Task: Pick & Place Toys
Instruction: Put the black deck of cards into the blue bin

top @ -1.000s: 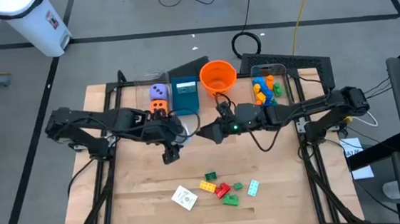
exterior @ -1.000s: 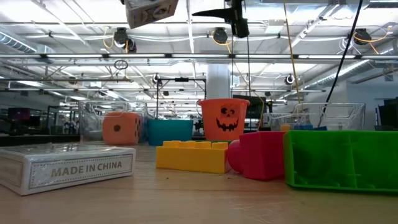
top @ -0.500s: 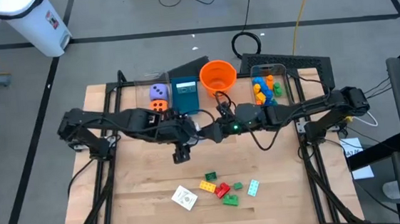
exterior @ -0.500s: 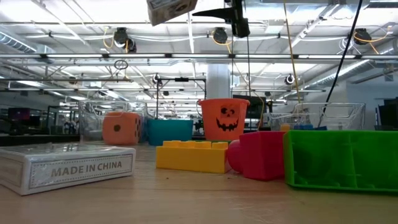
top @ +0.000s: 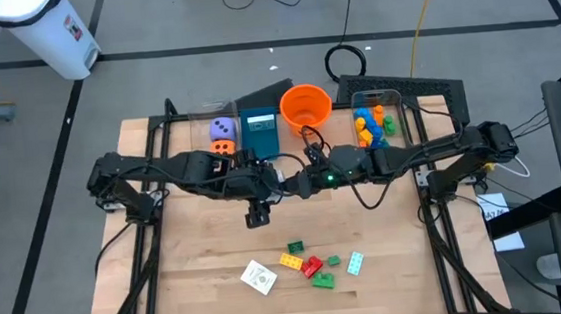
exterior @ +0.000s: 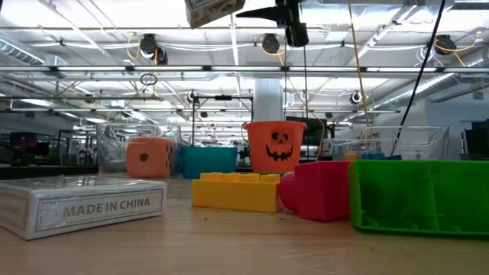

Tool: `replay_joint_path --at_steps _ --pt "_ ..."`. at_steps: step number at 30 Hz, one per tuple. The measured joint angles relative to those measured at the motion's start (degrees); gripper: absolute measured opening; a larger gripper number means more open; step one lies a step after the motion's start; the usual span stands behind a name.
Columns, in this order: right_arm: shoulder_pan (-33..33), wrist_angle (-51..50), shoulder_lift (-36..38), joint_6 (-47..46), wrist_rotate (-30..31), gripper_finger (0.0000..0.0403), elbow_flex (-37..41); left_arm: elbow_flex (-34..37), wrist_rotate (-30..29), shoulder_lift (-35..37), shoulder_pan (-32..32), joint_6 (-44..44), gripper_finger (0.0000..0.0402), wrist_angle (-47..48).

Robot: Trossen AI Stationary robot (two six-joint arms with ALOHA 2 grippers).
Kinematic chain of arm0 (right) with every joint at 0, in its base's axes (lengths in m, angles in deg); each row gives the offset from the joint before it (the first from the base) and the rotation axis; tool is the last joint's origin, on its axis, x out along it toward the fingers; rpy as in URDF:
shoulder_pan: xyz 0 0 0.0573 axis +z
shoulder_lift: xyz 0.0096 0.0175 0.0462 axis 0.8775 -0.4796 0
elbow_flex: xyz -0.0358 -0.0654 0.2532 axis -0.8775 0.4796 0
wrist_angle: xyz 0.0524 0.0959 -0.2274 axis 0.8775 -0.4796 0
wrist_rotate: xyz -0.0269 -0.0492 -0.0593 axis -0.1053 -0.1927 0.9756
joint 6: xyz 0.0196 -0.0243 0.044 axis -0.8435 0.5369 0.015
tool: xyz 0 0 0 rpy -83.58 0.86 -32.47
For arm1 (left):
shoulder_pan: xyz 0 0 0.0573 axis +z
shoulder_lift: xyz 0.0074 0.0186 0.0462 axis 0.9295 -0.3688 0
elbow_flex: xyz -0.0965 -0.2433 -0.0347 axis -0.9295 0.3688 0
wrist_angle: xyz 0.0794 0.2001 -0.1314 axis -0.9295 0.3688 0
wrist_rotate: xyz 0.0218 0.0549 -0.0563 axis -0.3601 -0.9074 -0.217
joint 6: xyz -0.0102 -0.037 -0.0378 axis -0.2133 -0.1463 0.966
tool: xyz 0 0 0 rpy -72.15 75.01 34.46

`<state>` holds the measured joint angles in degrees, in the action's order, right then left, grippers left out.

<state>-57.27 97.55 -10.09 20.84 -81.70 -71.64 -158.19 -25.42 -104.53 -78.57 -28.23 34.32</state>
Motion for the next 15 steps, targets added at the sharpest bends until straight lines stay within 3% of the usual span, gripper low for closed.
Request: replay_joint_path --at_steps 10,15 --pt "-0.02 0.05 0.02 -0.03 0.26 0.0104 -0.09 0.0 -0.12 0.0 0.02 -0.2 0.0323 0.11" --pt "-0.07 -0.02 0.02 -0.64 0.28 0.0077 -0.09 0.0 -0.71 0.0 0.02 -0.42 0.0324 0.18"
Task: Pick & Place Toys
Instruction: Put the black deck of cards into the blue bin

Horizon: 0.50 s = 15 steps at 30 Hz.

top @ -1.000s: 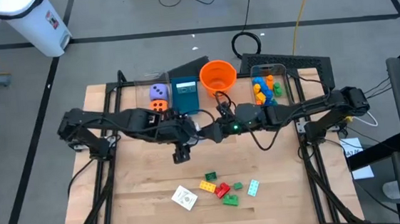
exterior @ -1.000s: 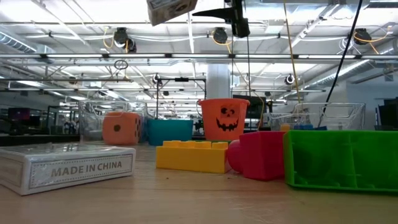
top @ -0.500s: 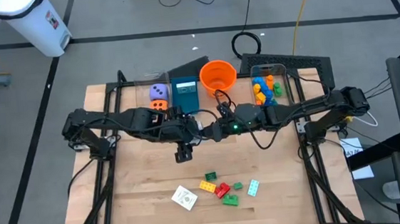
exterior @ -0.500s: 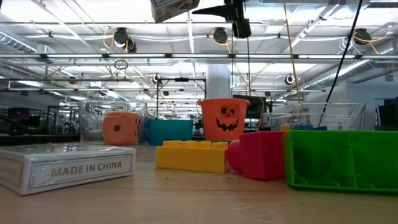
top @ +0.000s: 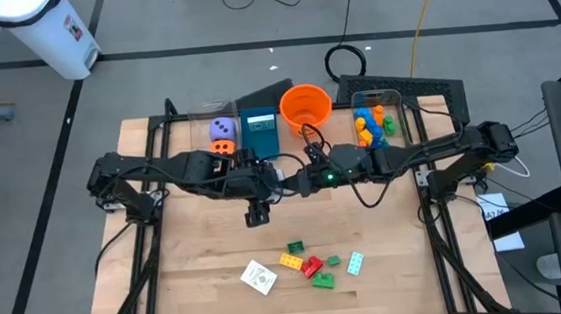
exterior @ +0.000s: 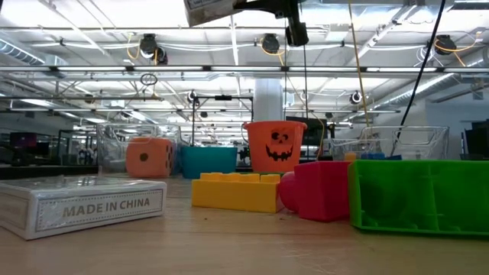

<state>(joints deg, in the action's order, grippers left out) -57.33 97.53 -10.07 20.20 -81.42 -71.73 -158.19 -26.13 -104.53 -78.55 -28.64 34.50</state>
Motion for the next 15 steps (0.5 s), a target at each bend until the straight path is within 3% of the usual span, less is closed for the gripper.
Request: replay_joint_path --at_steps 6,15 --pt "-0.18 -0.07 0.0 1.22 -0.19 0.0077 0.0 0.0 1.18 0.17 0.0 -0.26 0.0347 -0.05" --pt "-0.99 0.54 0.0 0.45 -0.26 0.0071 0.0 -0.02 1.63 1.96 0.2 -1.38 0.035 0.84"
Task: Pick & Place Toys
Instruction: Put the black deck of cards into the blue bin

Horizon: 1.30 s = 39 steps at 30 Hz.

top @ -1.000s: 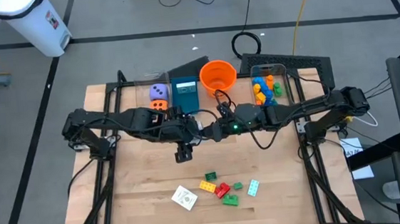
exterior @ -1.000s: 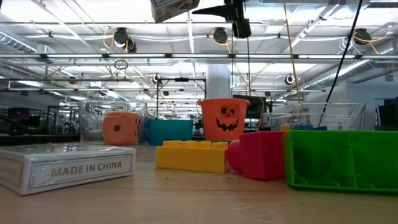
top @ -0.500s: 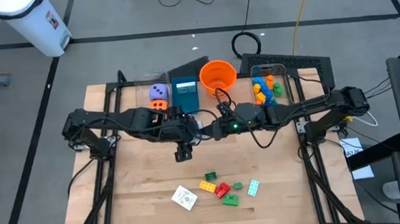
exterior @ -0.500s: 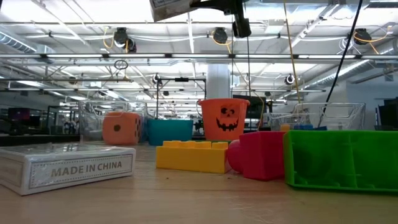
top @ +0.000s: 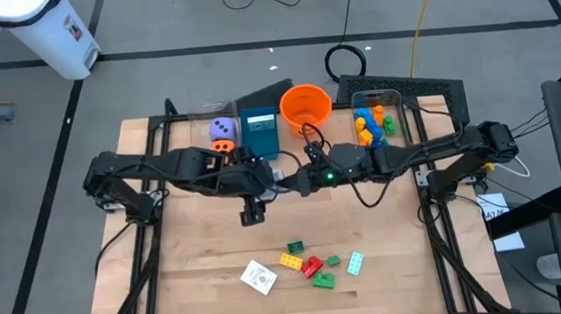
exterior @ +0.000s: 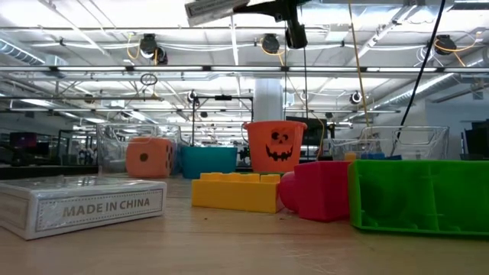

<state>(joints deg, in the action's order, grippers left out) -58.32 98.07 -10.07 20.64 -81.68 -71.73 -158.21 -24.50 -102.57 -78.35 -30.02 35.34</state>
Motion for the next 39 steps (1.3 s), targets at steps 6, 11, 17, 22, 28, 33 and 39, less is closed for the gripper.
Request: replay_joint_path --at_steps 6,11,17,22,28,33,39 --pt "-1.73 0.45 -0.02 -2.88 0.5 0.0071 0.07 -4.06 -4.34 1.87 -0.04 -0.01 0.0351 2.63" --pt "-3.69 4.92 -0.02 -6.94 0.17 0.0069 0.09 -12.56 -12.03 1.97 -1.01 -2.37 0.0351 6.18" --pt "-7.3 11.3 -0.02 -16.5 -0.04 0.0067 0.09 -16.59 -22.78 1.84 -5.04 -12.1 0.0351 5.64" --pt "-10.47 13.95 -0.02 -27.65 -0.02 0.0065 0.09 -16.61 -37.6 0.67 -9.01 -25.69 0.0351 5.52" --pt "-12.61 21.35 -0.04 -36.57 3.07 0.0066 0.09 -16.59 -49.81 -2.9 -10.29 -37.37 0.0351 5.43" --pt "-12.61 25.47 0.0 -36.54 6.01 0.0066 0.09 -16.55 -51.89 -6.17 -7.84 -40.97 0.0351 4.63" --pt "-11.97 25.62 0.0 -36.62 6.0 0.0066 0.09 -16.55 -57.09 -8.9 -5.08 -50.81 0.0351 -3.18"
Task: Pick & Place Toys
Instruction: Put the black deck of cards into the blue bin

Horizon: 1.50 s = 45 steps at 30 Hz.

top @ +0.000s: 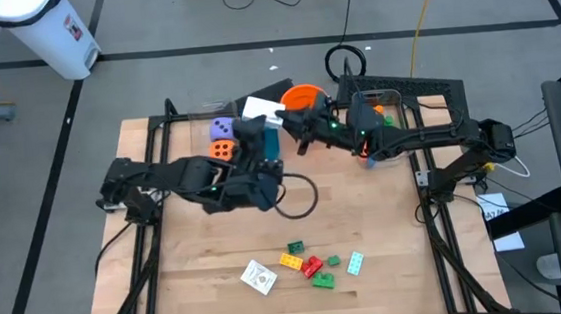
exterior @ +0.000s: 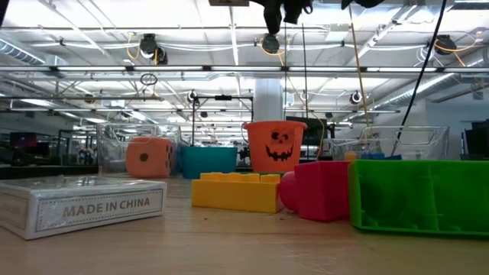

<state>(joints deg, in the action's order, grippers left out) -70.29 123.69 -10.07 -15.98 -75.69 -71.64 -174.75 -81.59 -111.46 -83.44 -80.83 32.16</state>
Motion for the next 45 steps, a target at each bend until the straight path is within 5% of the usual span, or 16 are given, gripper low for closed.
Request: replay_joint_path --at_steps 20,45 --pt "0.08 3.54 0.0 0.33 -1.62 0.0066 0.0 0.02 5.09 -0.69 4.65 -6.68 0.0343 -4.59" --pt "0.06 4.48 -0.02 2.44 0.1 0.0078 -0.02 0.07 7.29 1.02 5.19 -6.13 0.0115 -4.5"
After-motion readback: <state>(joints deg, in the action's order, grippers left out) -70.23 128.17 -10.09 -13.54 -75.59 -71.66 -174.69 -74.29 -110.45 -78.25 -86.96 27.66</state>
